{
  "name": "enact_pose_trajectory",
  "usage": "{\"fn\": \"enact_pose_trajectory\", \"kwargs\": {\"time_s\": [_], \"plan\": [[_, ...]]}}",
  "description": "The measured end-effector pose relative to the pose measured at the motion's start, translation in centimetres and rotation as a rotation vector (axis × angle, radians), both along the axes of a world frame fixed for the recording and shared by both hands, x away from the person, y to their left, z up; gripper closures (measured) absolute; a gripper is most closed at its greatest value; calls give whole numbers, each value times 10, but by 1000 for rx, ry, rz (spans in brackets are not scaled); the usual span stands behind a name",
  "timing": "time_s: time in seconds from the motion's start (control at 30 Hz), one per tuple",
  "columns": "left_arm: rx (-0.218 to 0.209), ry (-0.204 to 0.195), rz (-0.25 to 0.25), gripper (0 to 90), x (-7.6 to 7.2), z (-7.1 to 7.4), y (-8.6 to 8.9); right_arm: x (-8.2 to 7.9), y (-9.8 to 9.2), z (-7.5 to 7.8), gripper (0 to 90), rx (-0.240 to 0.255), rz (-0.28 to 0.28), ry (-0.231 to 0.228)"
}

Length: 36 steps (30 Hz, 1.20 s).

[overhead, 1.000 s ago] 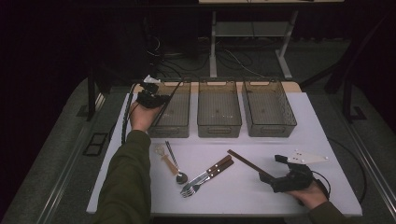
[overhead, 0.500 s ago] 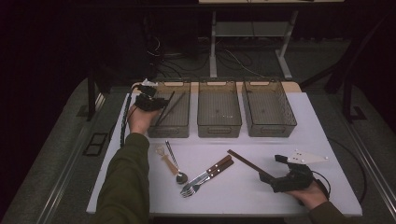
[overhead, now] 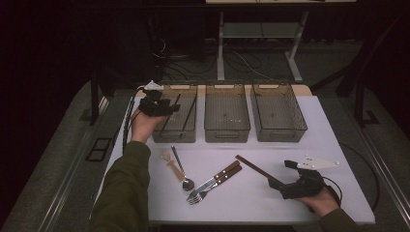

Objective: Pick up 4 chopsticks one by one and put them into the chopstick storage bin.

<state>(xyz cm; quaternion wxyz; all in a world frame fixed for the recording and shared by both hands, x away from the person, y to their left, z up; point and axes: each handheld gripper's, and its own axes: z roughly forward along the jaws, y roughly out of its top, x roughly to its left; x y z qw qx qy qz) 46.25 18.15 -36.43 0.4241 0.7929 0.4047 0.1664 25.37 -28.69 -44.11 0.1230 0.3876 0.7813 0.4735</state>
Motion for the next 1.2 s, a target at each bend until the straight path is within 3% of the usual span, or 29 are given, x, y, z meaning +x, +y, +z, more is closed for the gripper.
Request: {"fn": "enact_pose_trajectory", "kwargs": {"time_s": [0.53, 0.7, 0.8, 0.87, 1.2], "plan": [[-52, -31, -94, 303, -50, 2, -7, 0, -1, 0, 5, 2, -4, 2], [-41, -50, -121, 267, -77, -4, -11, -1, -1, 1, 5, 1, -3, -4], [-58, -67, -133, 245, -94, -9, -11, -1, -1, 1, 5, -2, 1, -5], [-58, -50, -144, 221, -102, -12, -11, -1, -1, 1, 5, -1, 2, -7], [-84, -90, -159, 106, -144, -30, -9, -1, -1, 2, 5, 0, 5, -8]]}}
